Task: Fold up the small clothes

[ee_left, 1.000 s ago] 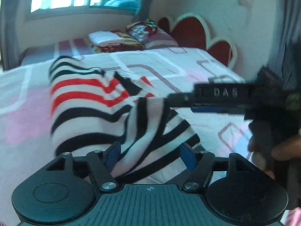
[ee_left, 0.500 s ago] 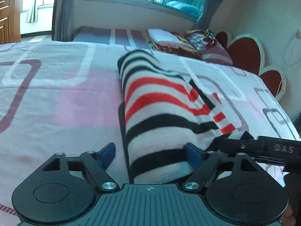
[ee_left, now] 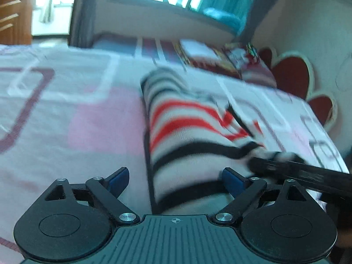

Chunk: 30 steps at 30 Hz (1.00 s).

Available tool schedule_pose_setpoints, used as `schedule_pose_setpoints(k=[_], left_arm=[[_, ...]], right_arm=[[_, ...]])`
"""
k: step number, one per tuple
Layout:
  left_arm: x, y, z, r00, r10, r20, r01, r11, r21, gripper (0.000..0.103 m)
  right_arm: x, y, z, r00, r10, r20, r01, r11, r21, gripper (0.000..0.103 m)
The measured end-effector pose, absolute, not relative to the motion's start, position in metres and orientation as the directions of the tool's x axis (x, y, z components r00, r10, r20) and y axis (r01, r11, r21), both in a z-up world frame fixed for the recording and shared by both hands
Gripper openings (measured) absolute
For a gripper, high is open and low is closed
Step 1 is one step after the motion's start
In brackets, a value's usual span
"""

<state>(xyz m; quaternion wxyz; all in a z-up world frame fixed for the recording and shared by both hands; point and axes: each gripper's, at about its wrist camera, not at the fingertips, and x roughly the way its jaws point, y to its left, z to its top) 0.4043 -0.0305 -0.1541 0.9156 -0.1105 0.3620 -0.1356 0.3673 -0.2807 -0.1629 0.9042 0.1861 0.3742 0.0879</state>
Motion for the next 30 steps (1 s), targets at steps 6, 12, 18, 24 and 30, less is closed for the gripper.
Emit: schedule_pose_setpoints(k=[6,12,18,24,30], left_arm=[[0.416,-0.045,-0.147,0.707,-0.346,-0.617,0.210,0.935,-0.284,0.091],[0.414,-0.077,-0.171,0.671,-0.350,-0.654,0.276,0.936,-0.218,0.093],[0.416,-0.072,-0.167,0.663,-0.349,-0.662,0.269,0.937,-0.225,0.096],[0.413,-0.080,-0.166,0.663,-0.347,-0.663,0.285,0.936,-0.206,0.096],[0.417,-0.080,-0.173,0.622,-0.382,-0.683,0.293,0.923,-0.249,0.096]], right_arm=[[0.339,-0.301,-0.116,0.833,0.205,-0.514,-0.045,0.951,0.306,0.023],[0.336,-0.336,-0.171,0.728,0.187,-0.659,0.072,0.936,0.346,0.029],[0.315,-0.346,-0.157,0.742,0.175,-0.648,0.092,0.930,0.357,0.033],[0.280,-0.330,-0.123,0.821,0.058,-0.569,0.073,0.976,0.206,0.026],[0.300,-0.306,-0.146,0.768,0.041,-0.639,0.024,0.995,0.092,0.017]])
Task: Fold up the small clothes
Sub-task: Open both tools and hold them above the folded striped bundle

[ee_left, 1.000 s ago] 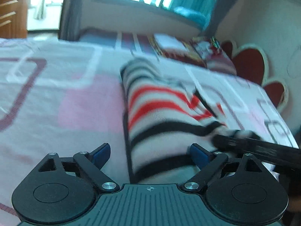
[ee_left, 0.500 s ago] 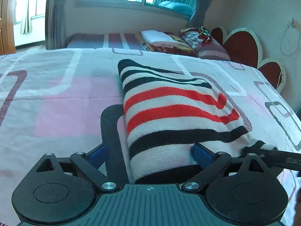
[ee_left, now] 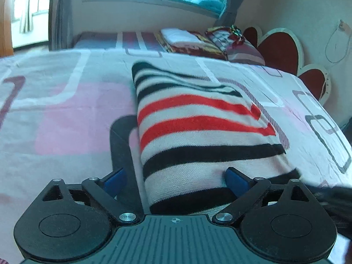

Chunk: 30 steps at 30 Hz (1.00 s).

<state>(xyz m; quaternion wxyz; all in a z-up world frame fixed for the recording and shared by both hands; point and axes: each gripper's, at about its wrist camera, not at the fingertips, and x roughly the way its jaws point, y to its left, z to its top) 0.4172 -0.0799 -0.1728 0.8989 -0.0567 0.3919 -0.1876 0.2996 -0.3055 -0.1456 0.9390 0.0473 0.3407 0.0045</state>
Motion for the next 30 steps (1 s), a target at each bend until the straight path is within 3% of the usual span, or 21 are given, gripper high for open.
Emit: schedule_pose_setpoints(k=[3,6,8,9,12,21,27,30], left_arm=[[0.420,-0.076,-0.177,0.595,-0.402,-0.696,0.283,0.915,-0.287,0.098],[0.421,-0.072,-0.171,0.594,-0.406,-0.694,0.279,0.913,-0.296,0.098],[0.421,-0.070,-0.162,0.615,-0.404,-0.677,0.283,0.915,-0.289,0.098],[0.424,-0.070,-0.157,0.623,-0.407,-0.668,0.284,0.913,-0.292,0.098],[0.439,-0.073,-0.149,0.637,-0.385,-0.668,0.268,0.923,-0.276,0.098],[0.481,-0.089,-0.159,0.638,-0.331,-0.696,0.216,0.944,-0.251,0.098],[0.489,-0.092,-0.187,0.592,-0.356,-0.724,0.223,0.935,-0.277,0.098],[0.494,-0.092,-0.185,0.579,-0.359,-0.732,0.210,0.933,-0.291,0.098]], right_arm=[[0.308,-0.321,-0.173,0.697,0.008,-0.717,0.093,0.991,0.101,0.000],[0.311,-0.322,-0.174,0.694,0.000,-0.720,0.103,0.990,0.100,0.000],[0.312,-0.323,-0.164,0.700,0.023,-0.714,0.087,0.989,0.118,0.008],[0.311,-0.322,-0.158,0.711,0.040,-0.702,0.077,0.988,0.134,0.016],[0.317,-0.318,-0.136,0.762,0.047,-0.645,0.044,0.991,0.125,0.022],[0.388,-0.311,-0.127,0.787,0.041,-0.616,0.008,0.997,0.077,0.023],[0.413,-0.307,-0.162,0.735,-0.024,-0.678,0.006,1.000,-0.029,0.018],[0.409,-0.313,-0.171,0.749,-0.027,-0.662,0.005,0.999,-0.035,0.018]])
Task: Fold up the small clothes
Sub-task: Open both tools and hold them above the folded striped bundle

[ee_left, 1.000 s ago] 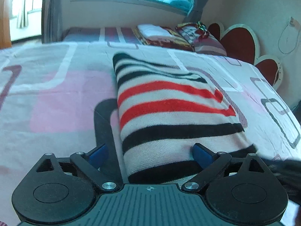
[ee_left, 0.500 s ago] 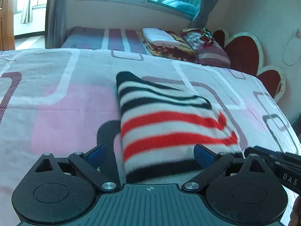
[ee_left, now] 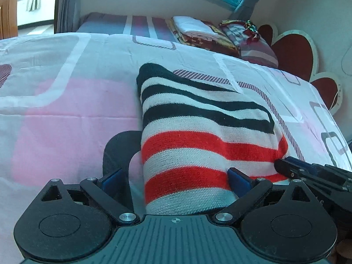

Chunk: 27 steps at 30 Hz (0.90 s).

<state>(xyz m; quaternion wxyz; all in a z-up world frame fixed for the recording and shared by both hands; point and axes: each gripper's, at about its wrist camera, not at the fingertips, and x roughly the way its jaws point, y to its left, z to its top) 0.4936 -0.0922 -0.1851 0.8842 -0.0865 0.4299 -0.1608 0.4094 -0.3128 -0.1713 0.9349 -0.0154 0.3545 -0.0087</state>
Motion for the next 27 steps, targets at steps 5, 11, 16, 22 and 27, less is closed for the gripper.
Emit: schedule_pose_setpoints(k=[5,11,16,22,27], left_arm=[[0.504,-0.096,-0.168,0.634,-0.334,-0.698,0.196,0.942,-0.272,0.098],[0.533,-0.098,-0.178,0.624,-0.295,-0.723,0.131,0.952,-0.275,0.098],[0.541,-0.102,-0.188,0.611,-0.282,-0.740,0.117,0.956,-0.268,0.098],[0.544,-0.106,-0.191,0.606,-0.261,-0.751,0.116,0.963,-0.242,0.098],[0.543,-0.106,-0.191,0.607,-0.252,-0.754,0.118,0.967,-0.228,0.098]], right_arm=[[0.410,-0.317,-0.156,0.759,0.021,-0.651,-0.006,1.000,0.025,0.019],[0.441,-0.314,-0.145,0.785,0.033,-0.619,-0.020,0.999,0.028,0.021],[0.465,-0.318,-0.156,0.775,0.025,-0.632,-0.015,1.000,0.021,0.021],[0.468,-0.320,-0.174,0.764,-0.021,-0.645,-0.002,0.999,-0.034,0.021],[0.467,-0.326,-0.176,0.766,-0.004,-0.643,0.015,1.000,0.012,0.021]])
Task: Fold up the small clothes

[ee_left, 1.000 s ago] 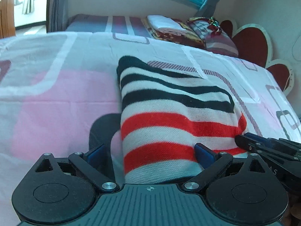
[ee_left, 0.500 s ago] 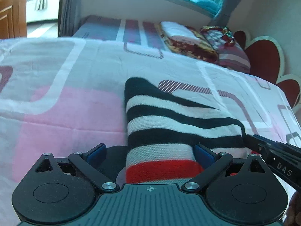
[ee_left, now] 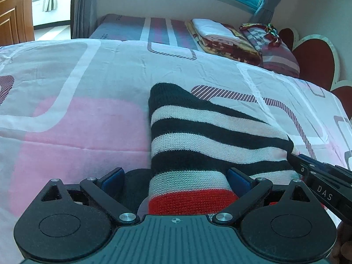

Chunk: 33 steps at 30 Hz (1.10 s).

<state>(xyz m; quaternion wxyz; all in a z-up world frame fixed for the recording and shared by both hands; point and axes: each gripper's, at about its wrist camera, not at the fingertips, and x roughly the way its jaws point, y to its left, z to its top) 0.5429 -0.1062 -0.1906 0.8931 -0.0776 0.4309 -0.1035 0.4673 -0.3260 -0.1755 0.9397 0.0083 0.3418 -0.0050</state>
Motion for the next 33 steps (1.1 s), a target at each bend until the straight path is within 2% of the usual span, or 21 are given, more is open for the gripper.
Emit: schedule_pose_setpoints(k=[9,19,22,26,28,33], left_arm=[[0.531,-0.114,-0.178,0.639,-0.187,-0.746,0.122,0.982,-0.141,0.099],[0.482,-0.121,-0.160,0.645,-0.176,-0.744,0.164,0.982,-0.089,0.099],[0.469,-0.123,-0.165,0.655,-0.169,-0.737,0.164,0.983,-0.080,0.099],[0.465,-0.127,-0.164,0.667,-0.144,-0.731,0.167,0.985,-0.041,0.099],[0.463,-0.128,-0.163,0.669,-0.138,-0.730,0.165,0.986,-0.035,0.099],[0.458,-0.129,-0.158,0.674,-0.124,-0.728,0.160,0.987,-0.020,0.099]], right_arm=[[0.462,-0.321,-0.165,0.763,-0.010,-0.646,0.009,1.000,-0.005,0.024],[0.401,-0.314,-0.134,0.809,0.053,-0.585,-0.036,0.999,0.041,0.029],[0.388,-0.311,-0.140,0.794,0.056,-0.606,-0.042,0.998,0.038,0.029],[0.385,-0.314,-0.163,0.759,-0.012,-0.651,-0.002,1.000,-0.021,0.030],[0.384,-0.322,-0.169,0.761,-0.004,-0.649,0.019,1.000,0.017,0.037],[0.379,-0.327,-0.165,0.764,0.009,-0.645,0.027,0.999,0.046,0.038]])
